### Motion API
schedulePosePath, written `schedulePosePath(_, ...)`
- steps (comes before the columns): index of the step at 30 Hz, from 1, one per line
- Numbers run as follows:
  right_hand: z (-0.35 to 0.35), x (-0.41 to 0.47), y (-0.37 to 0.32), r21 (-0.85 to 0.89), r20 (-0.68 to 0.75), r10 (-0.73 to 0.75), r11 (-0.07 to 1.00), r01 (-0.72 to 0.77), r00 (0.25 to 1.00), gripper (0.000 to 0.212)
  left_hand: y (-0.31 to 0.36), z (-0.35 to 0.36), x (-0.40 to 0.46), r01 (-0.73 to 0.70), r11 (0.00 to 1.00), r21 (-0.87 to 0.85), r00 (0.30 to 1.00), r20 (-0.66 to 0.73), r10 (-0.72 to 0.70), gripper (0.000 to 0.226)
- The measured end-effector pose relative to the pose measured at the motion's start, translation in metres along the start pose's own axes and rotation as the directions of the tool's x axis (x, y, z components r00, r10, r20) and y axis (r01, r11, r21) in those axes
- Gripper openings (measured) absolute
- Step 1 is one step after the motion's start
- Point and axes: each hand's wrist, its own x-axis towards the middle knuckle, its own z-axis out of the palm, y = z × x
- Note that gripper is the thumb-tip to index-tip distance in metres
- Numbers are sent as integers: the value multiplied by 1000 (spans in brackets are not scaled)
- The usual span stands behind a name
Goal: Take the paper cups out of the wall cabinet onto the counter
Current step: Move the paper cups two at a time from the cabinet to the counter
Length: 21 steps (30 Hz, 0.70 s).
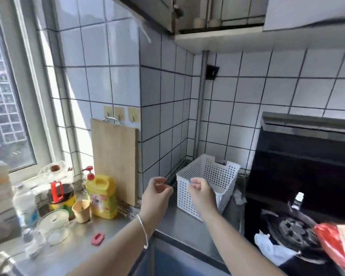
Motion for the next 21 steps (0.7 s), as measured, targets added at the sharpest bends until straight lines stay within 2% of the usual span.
schedulePosePath(7, 3, 92, -58, -37, -164, -124, 992, 120, 979, 22, 56, 32, 114, -125, 990, -72, 977, 167, 135, 21)
schedulePosePath(15, -29, 189, -121, -168, -211, -299, 949, 267, 931, 21, 120, 65, 222, -267, 954, -139, 938, 192, 290, 21)
schedulePosePath(21, -69, 258, -194, -187, -227, -480, 876, 445, 848, 19, 197, 97, 286, -435, 887, -153, 875, 158, 457, 21)
